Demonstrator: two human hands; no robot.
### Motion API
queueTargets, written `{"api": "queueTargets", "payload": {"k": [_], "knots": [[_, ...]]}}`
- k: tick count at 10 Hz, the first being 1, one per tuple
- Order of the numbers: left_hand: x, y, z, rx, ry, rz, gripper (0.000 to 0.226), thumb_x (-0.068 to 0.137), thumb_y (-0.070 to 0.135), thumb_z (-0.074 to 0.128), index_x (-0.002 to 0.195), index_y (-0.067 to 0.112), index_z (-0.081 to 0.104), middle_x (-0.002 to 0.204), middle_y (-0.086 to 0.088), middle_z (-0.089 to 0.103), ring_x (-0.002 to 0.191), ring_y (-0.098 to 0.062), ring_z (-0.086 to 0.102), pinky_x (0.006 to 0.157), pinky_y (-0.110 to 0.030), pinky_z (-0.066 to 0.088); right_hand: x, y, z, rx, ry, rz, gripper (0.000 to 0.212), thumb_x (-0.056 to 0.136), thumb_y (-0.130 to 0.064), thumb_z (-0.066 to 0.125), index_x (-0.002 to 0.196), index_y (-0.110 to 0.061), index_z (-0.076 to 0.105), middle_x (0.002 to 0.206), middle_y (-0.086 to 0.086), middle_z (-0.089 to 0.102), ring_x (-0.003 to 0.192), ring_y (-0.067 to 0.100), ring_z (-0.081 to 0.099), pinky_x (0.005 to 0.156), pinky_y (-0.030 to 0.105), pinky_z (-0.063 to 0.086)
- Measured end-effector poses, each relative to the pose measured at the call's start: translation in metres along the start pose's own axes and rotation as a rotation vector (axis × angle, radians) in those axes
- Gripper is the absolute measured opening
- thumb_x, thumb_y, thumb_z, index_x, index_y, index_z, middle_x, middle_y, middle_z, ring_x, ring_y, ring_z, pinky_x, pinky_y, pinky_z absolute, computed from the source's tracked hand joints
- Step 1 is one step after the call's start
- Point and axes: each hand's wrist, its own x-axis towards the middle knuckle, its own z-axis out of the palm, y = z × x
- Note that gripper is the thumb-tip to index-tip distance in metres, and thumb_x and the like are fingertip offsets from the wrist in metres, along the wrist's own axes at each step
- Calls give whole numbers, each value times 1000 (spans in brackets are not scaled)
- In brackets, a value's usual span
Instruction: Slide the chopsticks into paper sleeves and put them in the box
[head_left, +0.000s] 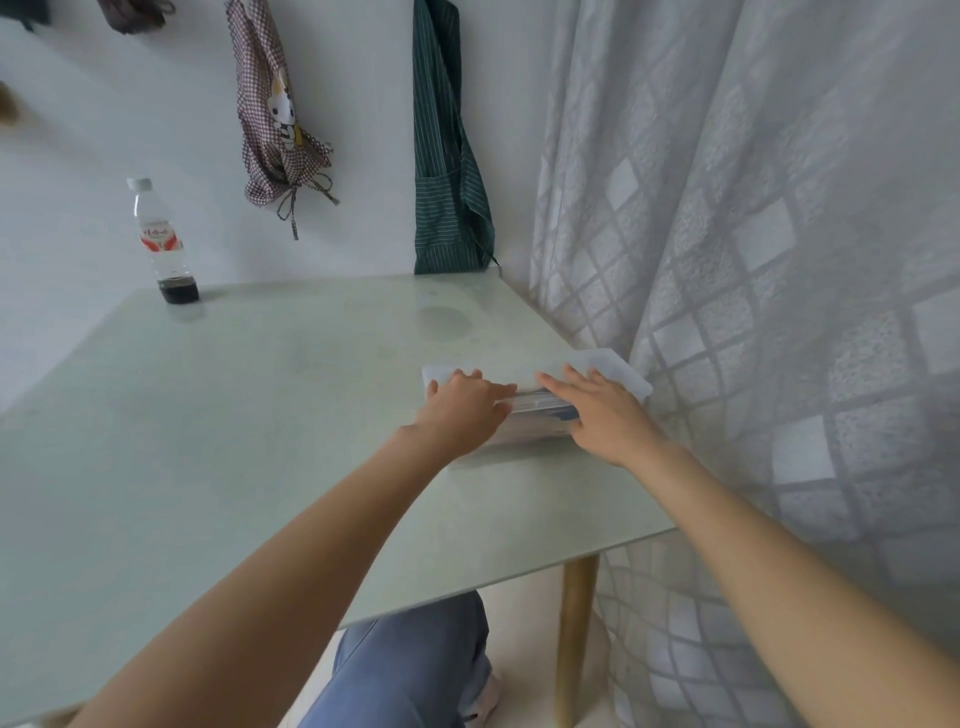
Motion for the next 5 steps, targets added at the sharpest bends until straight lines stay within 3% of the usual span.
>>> {"api": "queueTargets", "payload": {"k": [3,4,5], "knots": [[-1,4,1,-28,-1,-28,39,100,32,35,139,34,43,131,-10,49,129,-28,37,108,-53,28,0,1,-3,25,-53,6,73,91,-5,39,149,-36,7,159,2,6,146,28,7,116,36,9],[0,-1,-7,-167,33,-10,40,97,34,44,137,26,48,139,-8,47,133,-25,37,111,-42,28,-3,-1,-11,235,-71,5,75,91,-5,43,149,-36,8,160,0,3,147,18,0,117,35,4],[-17,-16,-24,-559,129,-37,36,94,30,53,129,21,56,133,-3,56,125,-20,50,102,-23,35,-18,-6,-28,531,94,-8,66,92,-7,50,147,-31,24,158,-6,13,145,7,8,116,27,8]]}}
